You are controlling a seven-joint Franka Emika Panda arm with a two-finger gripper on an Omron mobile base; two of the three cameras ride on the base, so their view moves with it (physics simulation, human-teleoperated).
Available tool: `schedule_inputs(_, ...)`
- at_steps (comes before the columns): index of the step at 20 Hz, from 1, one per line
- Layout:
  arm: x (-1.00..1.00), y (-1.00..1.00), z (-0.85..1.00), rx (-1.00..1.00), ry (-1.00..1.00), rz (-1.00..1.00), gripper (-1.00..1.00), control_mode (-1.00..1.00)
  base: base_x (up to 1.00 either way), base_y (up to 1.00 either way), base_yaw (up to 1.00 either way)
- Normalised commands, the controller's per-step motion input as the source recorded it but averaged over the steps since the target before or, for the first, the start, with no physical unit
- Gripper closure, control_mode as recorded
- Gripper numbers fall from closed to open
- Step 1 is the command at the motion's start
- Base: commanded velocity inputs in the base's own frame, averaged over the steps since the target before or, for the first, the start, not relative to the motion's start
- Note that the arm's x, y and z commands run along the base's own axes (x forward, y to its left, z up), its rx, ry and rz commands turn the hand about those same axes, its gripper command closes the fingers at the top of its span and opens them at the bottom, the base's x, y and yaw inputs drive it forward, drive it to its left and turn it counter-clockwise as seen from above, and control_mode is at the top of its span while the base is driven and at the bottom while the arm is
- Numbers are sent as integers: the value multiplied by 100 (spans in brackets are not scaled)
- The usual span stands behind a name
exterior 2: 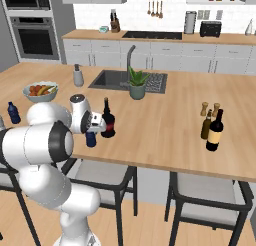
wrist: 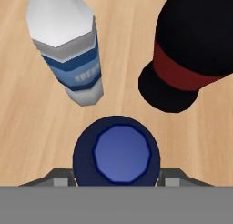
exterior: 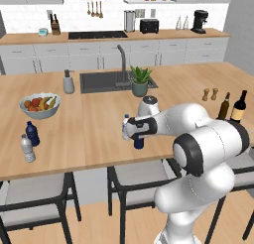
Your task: Move the plastic bottles in the middle to the plastics group, and the glass bottles in the middle to the glass group.
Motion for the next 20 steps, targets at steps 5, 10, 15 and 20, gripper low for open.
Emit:
schedule_inputs(5, -71, 0, 8, 1, -6, 0, 100, -100, 0, 0, 0)
schedule_inputs(10, -83, 32, 52, 0, -15, 6, 100, -100, 0, 0, 0)
schedule_inputs(15, -19, 84, 89, 0, -4, 16, 100, -100, 0, 0, 0)
schedule_inputs(20, -1, 100, 61, 0, 3, 20, 100, -100, 0, 0, 0)
